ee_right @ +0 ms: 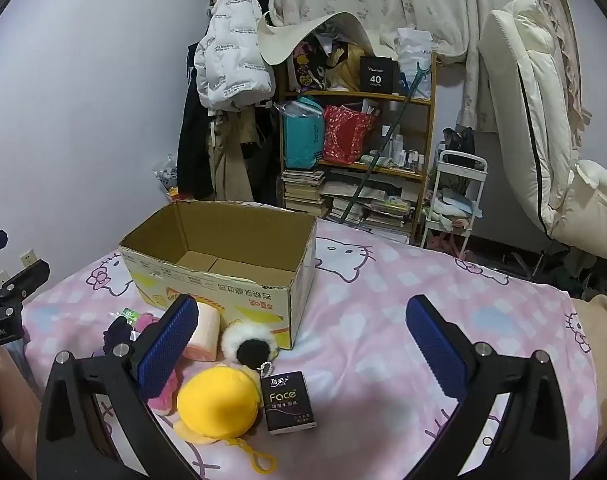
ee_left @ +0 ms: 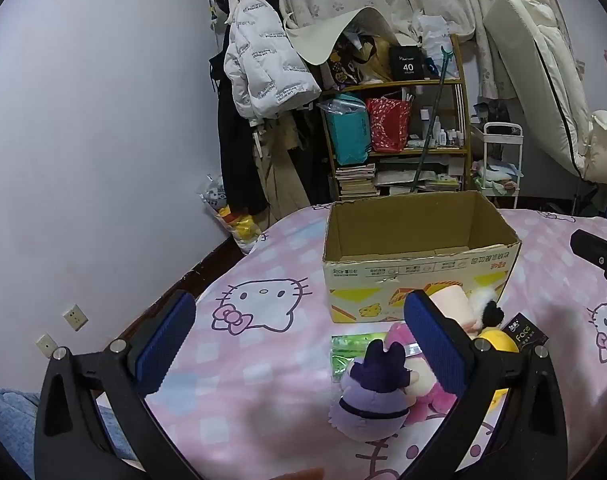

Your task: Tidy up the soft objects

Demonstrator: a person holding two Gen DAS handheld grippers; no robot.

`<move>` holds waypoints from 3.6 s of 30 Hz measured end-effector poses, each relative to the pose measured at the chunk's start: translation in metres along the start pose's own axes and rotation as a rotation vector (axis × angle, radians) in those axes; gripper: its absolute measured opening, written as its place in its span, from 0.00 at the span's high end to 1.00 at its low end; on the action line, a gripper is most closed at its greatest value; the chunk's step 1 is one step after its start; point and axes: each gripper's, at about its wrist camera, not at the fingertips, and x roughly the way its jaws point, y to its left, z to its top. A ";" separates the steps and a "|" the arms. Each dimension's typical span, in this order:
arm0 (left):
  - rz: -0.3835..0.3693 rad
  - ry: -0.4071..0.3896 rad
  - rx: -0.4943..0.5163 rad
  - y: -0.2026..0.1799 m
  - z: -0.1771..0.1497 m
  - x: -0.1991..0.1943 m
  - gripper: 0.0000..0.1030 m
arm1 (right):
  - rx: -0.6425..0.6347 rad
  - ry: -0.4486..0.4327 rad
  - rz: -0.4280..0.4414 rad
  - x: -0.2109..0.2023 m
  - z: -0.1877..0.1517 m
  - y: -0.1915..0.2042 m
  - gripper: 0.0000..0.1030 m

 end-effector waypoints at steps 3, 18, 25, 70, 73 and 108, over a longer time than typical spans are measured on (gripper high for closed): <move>0.002 0.003 0.000 0.000 0.000 0.000 0.00 | 0.004 0.007 0.004 0.000 0.000 -0.001 0.00; 0.001 -0.005 -0.004 0.003 -0.004 0.003 0.00 | 0.005 -0.007 0.003 0.000 0.001 -0.002 0.00; 0.003 -0.004 -0.006 0.003 -0.003 0.002 0.00 | 0.006 -0.007 0.003 0.000 0.001 -0.002 0.00; 0.005 -0.001 -0.008 0.002 -0.001 0.000 0.00 | 0.011 -0.010 0.006 0.001 0.000 -0.002 0.00; 0.005 -0.001 -0.008 0.002 -0.001 0.000 0.00 | 0.012 -0.010 0.006 0.002 0.000 -0.002 0.00; -0.064 0.111 0.067 -0.013 -0.004 0.017 0.00 | 0.028 0.068 0.035 0.021 -0.006 -0.002 0.00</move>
